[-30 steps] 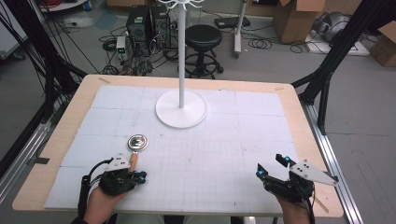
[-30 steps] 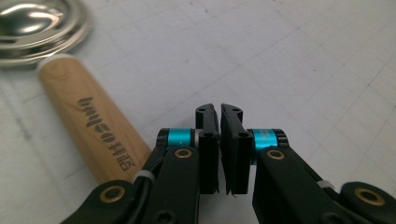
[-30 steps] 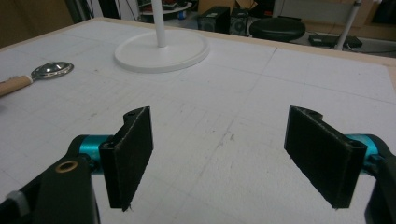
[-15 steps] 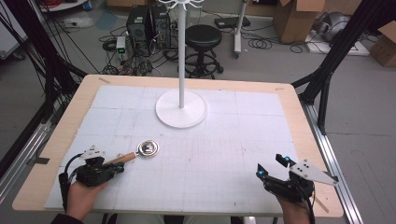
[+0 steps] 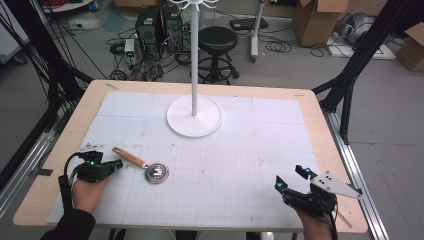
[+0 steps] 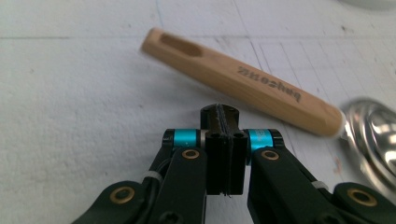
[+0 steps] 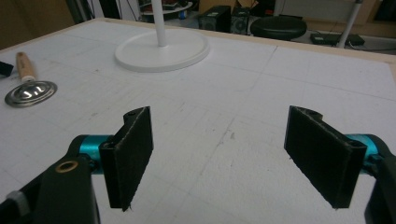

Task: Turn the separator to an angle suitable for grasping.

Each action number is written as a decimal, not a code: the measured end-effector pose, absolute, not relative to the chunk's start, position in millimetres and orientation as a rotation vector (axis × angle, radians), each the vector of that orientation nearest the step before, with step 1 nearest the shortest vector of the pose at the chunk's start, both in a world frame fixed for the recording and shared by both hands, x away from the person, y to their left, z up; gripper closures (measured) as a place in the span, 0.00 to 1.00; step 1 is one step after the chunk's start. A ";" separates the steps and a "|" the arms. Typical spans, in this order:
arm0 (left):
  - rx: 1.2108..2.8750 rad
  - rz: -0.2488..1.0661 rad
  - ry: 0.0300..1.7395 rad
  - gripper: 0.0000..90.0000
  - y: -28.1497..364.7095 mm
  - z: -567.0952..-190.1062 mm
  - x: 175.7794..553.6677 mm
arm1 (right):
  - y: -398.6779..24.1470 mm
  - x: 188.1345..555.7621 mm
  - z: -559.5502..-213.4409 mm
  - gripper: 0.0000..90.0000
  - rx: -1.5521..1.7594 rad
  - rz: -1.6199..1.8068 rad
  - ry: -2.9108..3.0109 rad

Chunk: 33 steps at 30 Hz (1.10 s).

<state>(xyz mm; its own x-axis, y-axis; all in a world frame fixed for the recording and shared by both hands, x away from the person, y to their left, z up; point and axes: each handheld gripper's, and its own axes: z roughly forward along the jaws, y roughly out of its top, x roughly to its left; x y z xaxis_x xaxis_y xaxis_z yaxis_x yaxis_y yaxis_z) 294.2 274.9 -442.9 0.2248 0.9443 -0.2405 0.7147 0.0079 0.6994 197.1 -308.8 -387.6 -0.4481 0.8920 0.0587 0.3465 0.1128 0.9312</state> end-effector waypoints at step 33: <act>2.067 0.398 1.350 0.99 212.6 -432.2 322.4 | -310.5 196.7 -387.9 0.25 1.205 1.341 1.863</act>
<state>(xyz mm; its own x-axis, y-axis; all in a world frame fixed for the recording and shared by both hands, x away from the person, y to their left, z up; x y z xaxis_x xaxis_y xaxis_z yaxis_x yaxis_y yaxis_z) 322.4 212.6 -432.2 0.4294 0.8991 -0.0856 0.7086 -0.2766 0.6491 196.7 -310.5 -387.9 -0.4526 0.8889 0.0699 0.3486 0.1042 0.9315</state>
